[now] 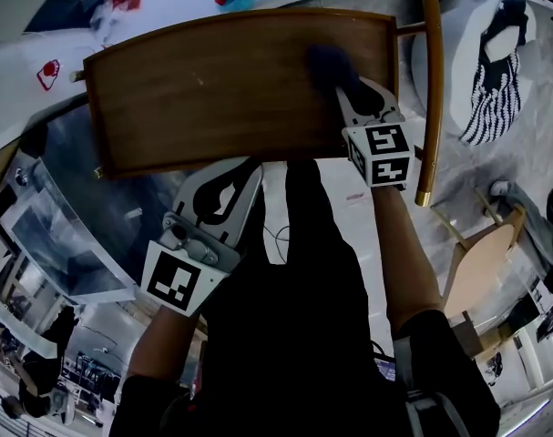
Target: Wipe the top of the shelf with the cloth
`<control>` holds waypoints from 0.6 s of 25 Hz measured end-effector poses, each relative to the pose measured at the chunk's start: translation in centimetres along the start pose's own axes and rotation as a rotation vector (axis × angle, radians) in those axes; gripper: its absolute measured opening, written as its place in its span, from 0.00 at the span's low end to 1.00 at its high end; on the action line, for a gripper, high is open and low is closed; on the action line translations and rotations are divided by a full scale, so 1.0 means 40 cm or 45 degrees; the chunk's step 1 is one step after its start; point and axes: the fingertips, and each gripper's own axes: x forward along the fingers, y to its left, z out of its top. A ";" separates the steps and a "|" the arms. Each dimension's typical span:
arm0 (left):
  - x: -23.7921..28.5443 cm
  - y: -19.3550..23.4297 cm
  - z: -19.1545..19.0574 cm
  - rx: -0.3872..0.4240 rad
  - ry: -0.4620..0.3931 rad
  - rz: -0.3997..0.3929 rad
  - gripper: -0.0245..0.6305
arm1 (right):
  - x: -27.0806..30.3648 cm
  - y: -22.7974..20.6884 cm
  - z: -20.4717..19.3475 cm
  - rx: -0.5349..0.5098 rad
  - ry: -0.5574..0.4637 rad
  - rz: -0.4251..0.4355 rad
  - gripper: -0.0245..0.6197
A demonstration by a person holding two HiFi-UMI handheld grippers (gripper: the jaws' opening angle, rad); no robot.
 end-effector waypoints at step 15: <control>-0.322 0.189 -0.035 -0.068 -0.117 0.308 0.07 | 0.133 0.490 0.147 -0.261 -0.033 0.356 0.18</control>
